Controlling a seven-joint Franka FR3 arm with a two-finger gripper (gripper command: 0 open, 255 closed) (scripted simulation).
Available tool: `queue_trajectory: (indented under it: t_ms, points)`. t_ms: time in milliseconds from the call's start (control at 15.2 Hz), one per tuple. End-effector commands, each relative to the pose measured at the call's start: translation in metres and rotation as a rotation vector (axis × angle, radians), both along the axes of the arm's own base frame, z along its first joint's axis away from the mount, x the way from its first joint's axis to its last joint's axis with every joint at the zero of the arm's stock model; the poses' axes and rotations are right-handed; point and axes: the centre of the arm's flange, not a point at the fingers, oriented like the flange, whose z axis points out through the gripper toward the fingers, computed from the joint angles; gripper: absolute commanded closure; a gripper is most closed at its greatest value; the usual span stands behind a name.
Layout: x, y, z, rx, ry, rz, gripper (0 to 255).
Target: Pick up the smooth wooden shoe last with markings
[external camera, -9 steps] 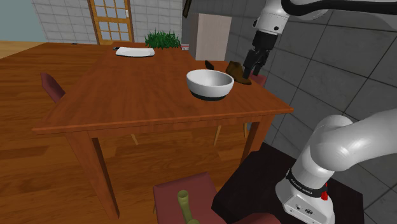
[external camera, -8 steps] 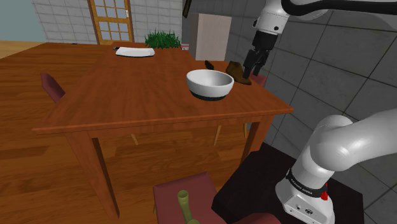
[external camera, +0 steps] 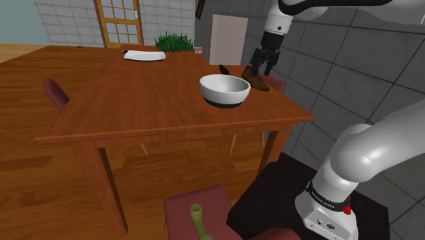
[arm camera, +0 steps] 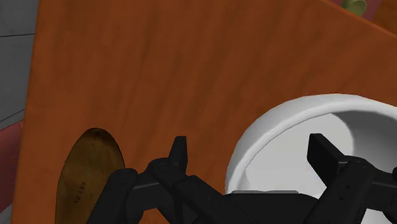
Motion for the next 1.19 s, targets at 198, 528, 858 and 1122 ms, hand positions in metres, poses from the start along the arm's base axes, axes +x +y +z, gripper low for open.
queue_trajectory:
  t_ms: [198,528,858,1122]
  points:
    - [0.045,-0.053,-0.006,0.008,0.028,-0.104,0]
    - [0.083,-0.109,-0.013,0.018,0.055,-0.208,0]
    - [0.115,-0.169,-0.021,0.027,0.082,-0.311,0]
    - [0.135,-0.219,-0.029,0.034,0.103,-0.394,0]
